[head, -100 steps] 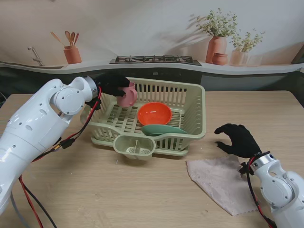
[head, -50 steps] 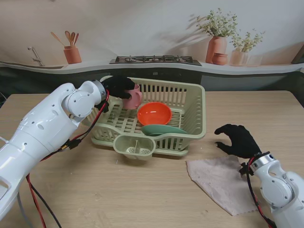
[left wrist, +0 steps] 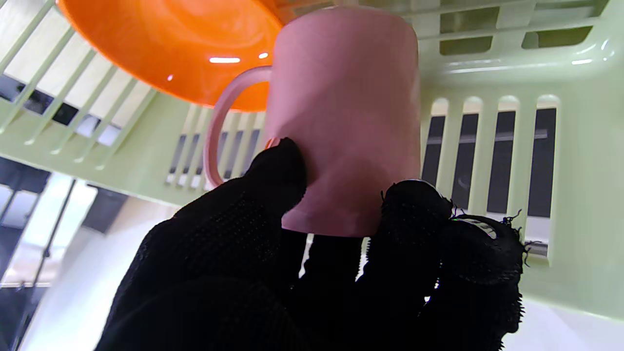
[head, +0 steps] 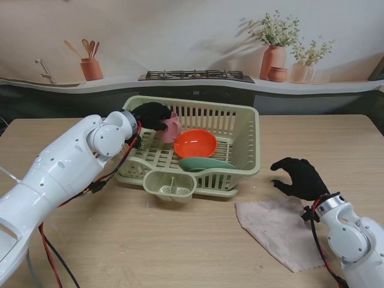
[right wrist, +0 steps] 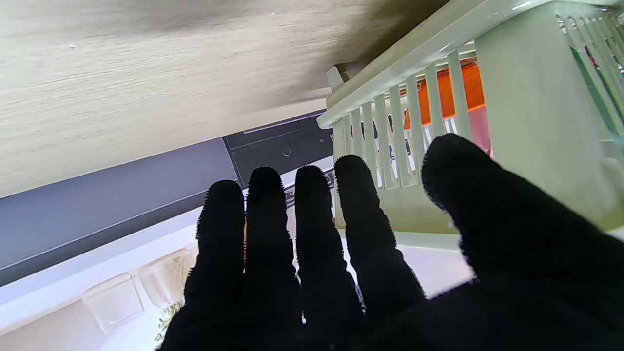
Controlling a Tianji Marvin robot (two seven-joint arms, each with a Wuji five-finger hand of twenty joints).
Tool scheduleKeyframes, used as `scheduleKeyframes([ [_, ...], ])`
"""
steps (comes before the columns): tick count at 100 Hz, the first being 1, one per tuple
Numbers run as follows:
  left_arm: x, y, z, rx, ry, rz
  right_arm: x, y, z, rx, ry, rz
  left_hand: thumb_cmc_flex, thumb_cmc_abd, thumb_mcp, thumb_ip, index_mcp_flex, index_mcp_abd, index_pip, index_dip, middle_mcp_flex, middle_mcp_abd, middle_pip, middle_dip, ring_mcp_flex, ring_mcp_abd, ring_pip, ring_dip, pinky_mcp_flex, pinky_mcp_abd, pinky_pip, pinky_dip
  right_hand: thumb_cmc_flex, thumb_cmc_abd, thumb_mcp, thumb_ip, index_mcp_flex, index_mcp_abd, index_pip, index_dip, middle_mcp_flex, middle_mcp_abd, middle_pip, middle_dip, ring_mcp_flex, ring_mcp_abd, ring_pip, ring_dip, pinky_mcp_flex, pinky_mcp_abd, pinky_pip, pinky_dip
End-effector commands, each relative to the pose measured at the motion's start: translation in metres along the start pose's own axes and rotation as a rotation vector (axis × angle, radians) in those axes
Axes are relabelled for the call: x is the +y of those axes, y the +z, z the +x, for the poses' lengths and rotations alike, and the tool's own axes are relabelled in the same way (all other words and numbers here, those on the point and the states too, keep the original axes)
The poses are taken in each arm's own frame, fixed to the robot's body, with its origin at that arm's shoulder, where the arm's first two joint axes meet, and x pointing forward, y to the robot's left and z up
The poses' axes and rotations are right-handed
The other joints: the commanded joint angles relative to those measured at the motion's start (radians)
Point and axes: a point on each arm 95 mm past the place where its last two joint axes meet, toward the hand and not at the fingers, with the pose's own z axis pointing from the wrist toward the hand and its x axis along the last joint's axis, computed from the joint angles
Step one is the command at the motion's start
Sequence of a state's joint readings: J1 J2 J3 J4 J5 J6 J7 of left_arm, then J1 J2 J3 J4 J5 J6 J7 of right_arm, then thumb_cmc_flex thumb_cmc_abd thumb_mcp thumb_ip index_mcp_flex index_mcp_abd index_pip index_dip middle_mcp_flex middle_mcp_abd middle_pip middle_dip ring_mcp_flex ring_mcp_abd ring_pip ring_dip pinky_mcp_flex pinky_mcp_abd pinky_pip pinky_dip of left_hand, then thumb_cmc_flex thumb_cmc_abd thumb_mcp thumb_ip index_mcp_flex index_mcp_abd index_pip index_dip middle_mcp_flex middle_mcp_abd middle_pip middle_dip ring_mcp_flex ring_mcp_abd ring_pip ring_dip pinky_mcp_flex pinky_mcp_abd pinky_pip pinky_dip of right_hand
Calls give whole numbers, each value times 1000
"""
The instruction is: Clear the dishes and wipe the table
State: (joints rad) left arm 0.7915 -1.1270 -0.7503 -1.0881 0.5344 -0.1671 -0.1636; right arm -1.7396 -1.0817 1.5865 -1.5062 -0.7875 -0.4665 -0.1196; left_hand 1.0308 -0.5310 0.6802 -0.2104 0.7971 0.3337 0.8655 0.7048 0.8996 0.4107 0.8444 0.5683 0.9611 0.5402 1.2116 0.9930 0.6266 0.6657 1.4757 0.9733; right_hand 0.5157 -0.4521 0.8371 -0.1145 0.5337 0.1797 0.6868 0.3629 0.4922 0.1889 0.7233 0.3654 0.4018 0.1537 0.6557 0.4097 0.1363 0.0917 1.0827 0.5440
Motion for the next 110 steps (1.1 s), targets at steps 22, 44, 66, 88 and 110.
scheduleKeyframes([
  [22, 14, 6, 0, -16, -13, -3, -4, -1, 1, -3, 1, 18, 101, 65, 86, 34, 7, -134, 220, 39, 66, 87, 168, 59, 11, 11, 16, 18, -16, 32, -7, -27, 10, 8, 19, 44, 10, -4, 3, -1, 8, -14, 4, 8, -6, -15, 0, 0, -14, -21, -10, 12],
  [44, 17, 8, -2, -18, -20, 9, -5, 0, 1, -1, 1, 20, 102, 64, 83, 35, 6, -136, 221, 30, 66, 84, 167, 52, 5, 10, 6, 10, -23, 31, -14, -37, 9, 8, 19, 44, 11, -5, 4, 0, 8, -14, 4, 8, -7, -16, 0, 0, -14, -22, -11, 12],
  [66, 25, 9, -2, -34, -27, 7, -5, 0, 0, -1, 0, 20, 108, 69, 71, 39, 2, -135, 214, 9, 58, 84, 155, 31, -11, 17, -18, -6, -35, 32, -28, -57, 10, 8, 18, 44, 10, -6, 4, 0, 9, -13, 4, 8, -7, -15, 0, -1, -13, -21, -10, 13],
  [88, 29, 8, -4, -47, -26, 11, -6, 0, 0, -2, 0, 22, 129, 79, 24, 50, -6, -115, 202, -27, 42, 81, 144, 14, -41, 24, -41, -27, -61, 32, -46, -72, 10, 9, 18, 44, 11, -5, 4, 0, 7, -14, 4, 8, -6, -16, 0, 0, -14, -22, -11, 13],
  [110, 33, 6, -5, -66, -31, 2, -7, 0, 0, -2, 1, 22, 145, 83, -13, 63, 1, -104, 150, -118, 34, 79, 72, 0, -84, 45, -120, -78, -121, 32, -92, -77, 10, 9, 17, 44, 11, -5, 4, 0, 8, -13, 4, 8, -6, -16, 1, 0, -14, -19, -11, 13],
])
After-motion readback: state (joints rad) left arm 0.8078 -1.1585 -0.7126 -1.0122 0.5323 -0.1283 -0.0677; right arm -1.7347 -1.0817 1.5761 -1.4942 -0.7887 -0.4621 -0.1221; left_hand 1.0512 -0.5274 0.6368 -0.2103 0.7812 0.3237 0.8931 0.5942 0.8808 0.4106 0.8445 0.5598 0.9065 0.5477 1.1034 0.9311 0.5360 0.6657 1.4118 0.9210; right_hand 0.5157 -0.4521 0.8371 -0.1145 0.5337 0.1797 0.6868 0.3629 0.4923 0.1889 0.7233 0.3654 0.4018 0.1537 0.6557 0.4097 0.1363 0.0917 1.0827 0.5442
